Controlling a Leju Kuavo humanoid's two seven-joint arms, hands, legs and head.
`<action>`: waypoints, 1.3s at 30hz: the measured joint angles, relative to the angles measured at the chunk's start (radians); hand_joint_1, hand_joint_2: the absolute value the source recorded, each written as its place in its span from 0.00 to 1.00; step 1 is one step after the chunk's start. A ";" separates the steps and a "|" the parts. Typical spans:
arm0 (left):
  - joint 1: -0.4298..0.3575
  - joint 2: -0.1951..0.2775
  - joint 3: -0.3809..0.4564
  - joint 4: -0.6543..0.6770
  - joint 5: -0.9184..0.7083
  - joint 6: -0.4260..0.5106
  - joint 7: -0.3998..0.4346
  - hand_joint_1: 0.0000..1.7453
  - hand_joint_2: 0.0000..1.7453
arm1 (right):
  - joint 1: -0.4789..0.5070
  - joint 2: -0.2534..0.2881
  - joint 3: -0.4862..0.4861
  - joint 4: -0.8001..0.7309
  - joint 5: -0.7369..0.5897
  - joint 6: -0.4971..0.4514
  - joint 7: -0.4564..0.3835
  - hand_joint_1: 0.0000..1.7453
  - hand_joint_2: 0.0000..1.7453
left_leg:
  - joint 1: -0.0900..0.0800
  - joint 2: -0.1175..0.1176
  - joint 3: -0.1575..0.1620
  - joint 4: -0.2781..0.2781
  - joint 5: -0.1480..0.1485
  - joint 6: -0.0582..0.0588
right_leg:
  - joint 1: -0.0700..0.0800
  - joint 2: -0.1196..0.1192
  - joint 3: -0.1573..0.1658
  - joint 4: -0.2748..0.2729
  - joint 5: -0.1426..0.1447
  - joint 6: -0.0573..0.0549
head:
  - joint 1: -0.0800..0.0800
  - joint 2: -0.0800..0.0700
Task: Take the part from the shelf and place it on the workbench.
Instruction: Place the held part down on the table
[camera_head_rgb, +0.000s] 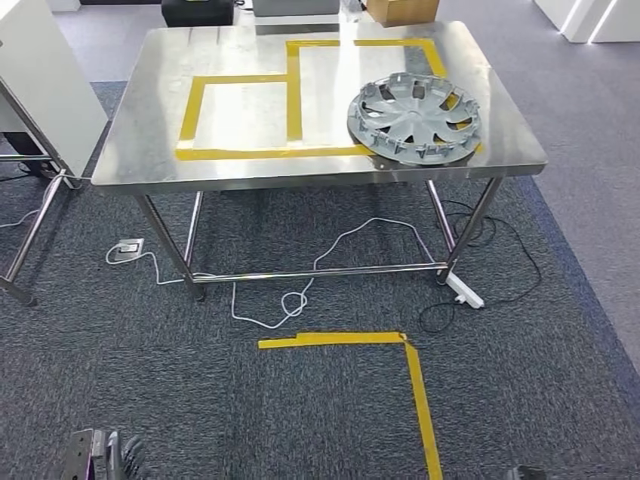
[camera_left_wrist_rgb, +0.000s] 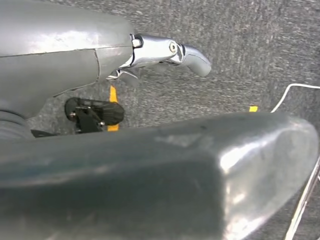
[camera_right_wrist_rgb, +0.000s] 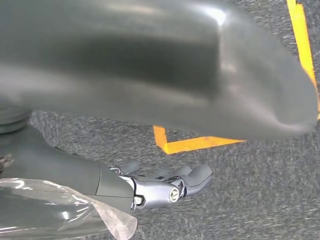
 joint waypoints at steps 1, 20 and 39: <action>-0.001 0.000 0.001 0.001 0.000 0.000 0.000 0.00 0.00 | -0.003 -0.001 0.000 0.002 0.000 0.000 -0.001 0.00 0.00 | -0.001 0.000 -0.009 0.005 0.007 -0.004 | 0.001 0.000 0.052 -0.076 0.003 -0.004 | 0.000 0.000; -0.006 -0.006 0.016 0.017 0.004 -0.005 -0.004 0.00 0.00 | -0.017 -0.005 -0.009 0.038 0.005 -0.001 -0.010 0.00 0.00 | 0.003 -0.009 0.135 0.001 -0.111 -0.023 | 0.009 -0.008 -0.082 -0.105 0.118 -0.022 | -0.006 0.000; -0.006 -0.014 0.019 0.033 0.007 -0.012 -0.016 0.00 0.00 | -0.014 -0.007 -0.007 0.012 0.001 0.022 0.033 0.00 0.00 | -0.001 -0.008 -0.050 0.099 -0.072 -0.042 | 0.004 -0.009 0.061 -0.172 0.032 -0.057 | -0.010 0.000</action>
